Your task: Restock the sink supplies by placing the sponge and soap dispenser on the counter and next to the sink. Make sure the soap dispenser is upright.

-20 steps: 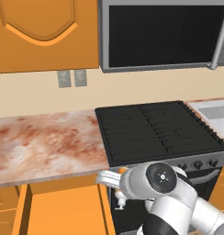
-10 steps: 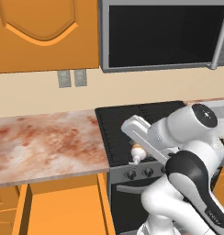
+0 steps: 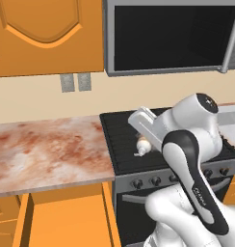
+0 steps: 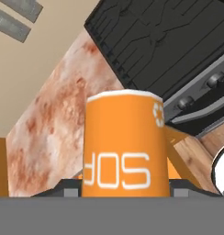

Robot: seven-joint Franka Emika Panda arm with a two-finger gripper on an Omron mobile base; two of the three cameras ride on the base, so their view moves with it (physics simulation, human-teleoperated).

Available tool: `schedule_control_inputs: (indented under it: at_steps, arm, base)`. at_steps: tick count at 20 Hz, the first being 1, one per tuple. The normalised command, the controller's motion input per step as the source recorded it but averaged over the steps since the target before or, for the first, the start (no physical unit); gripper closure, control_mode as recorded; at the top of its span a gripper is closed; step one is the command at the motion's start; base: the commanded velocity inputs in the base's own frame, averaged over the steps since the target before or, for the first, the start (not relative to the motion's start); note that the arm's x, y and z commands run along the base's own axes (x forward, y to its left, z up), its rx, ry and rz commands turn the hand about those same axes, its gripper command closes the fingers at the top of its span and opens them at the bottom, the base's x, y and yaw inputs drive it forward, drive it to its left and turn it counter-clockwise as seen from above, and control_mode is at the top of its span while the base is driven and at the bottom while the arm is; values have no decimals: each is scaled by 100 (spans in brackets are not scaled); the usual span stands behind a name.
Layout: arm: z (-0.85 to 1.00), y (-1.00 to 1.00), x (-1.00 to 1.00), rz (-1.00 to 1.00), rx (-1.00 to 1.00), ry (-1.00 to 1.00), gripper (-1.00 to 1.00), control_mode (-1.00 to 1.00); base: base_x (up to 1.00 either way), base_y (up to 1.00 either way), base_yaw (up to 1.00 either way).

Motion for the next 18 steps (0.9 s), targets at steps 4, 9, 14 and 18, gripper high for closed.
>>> schedule_control_inputs:
  at_steps: [4,9,14,18]
  arm:
    - [-2,-36,7,-5,13,0,100,-100]
    - [-4,-32,3,-12,12,0,100,-100]
    - [-2,-26,18,-13,9,4,100,-100]
    - [0,-16,32,-15,7,8,100,-100]
  base:
    - [0,0,0]
    - [0,0,0]
    - [0,0,0]
    - [0,0,0]
